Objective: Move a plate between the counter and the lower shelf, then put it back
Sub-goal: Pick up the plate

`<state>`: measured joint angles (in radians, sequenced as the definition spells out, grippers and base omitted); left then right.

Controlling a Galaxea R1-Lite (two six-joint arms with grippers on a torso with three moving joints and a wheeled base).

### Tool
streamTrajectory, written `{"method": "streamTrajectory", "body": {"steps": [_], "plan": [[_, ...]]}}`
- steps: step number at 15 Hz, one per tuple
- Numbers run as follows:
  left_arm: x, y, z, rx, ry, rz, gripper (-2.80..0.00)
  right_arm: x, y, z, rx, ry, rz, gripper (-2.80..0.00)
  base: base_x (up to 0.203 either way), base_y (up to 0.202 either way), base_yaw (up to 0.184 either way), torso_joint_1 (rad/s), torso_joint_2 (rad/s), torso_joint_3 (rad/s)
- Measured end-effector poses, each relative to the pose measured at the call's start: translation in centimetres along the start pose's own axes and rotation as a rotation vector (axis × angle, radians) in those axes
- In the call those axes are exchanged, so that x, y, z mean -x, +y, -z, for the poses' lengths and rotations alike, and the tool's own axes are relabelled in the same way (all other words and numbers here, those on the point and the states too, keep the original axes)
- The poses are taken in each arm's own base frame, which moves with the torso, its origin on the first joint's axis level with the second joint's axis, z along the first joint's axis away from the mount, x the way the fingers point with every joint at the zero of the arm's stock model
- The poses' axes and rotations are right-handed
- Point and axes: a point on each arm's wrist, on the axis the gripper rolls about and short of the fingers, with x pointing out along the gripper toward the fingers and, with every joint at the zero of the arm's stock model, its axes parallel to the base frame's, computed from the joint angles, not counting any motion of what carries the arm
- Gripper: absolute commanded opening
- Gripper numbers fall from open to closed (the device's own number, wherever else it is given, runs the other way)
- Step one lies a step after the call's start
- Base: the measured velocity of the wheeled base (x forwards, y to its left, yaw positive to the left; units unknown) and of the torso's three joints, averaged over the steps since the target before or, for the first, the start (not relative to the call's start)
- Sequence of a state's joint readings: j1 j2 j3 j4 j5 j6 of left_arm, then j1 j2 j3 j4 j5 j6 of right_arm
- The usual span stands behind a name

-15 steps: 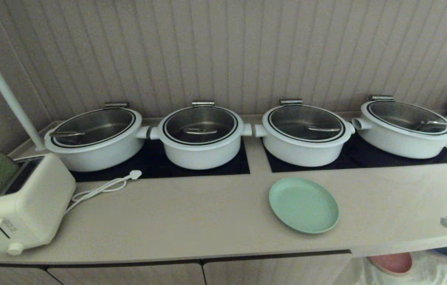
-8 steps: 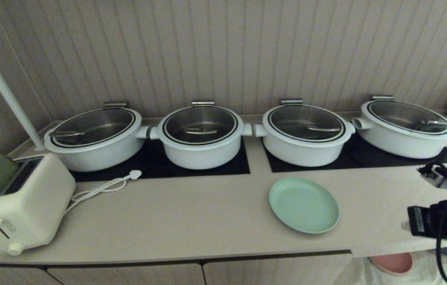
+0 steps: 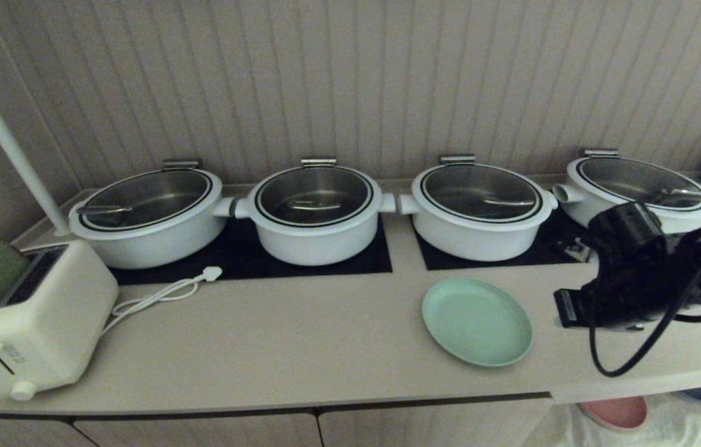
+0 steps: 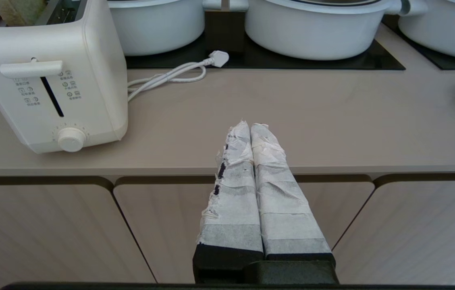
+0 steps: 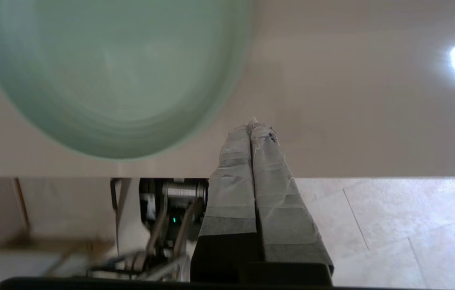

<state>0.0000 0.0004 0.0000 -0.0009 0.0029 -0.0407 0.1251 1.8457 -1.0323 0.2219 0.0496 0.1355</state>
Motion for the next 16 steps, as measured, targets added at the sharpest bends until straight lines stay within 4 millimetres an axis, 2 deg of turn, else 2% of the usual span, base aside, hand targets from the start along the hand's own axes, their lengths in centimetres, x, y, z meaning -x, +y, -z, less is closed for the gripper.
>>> {"method": "streamTrajectory", "body": {"steps": [3,5,8,12,13,16], "plan": [[0.0,0.0,0.0,0.0,0.0,0.0,-2.8,-1.2,2.0,-0.7,0.047,0.028,-0.026,-2.8,0.0,0.0,0.0,0.0,0.0,0.0],[0.0,0.0,0.0,0.0,0.0,0.0,-2.8,-1.5,2.7,-0.9,0.058,0.055,-0.03,-2.8,0.0,0.0,0.0,0.0,0.0,0.0],[0.0,0.0,0.0,0.0,0.0,0.0,-2.8,-1.7,2.9,-1.3,0.06,0.063,-0.029,-2.8,0.0,0.0,0.0,0.0,0.0,0.0],[0.0,0.0,0.0,0.0,0.0,0.0,-2.8,-1.7,2.0,-1.8,0.028,0.082,-0.01,-2.8,0.0,0.0,0.0,0.0,0.0,0.0],[0.0,0.0,0.0,0.0,0.0,0.0,-2.8,-1.7,1.8,-2.1,0.016,0.078,-0.006,0.0,0.0,0.0,0.0,0.0,0.0,0.0],[0.0,0.0,0.0,0.0,0.0,0.0,-2.8,-2.1,1.5,-2.1,0.003,0.094,0.001,0.0,0.0,0.0,0.0,0.0,0.0,0.0]]}}
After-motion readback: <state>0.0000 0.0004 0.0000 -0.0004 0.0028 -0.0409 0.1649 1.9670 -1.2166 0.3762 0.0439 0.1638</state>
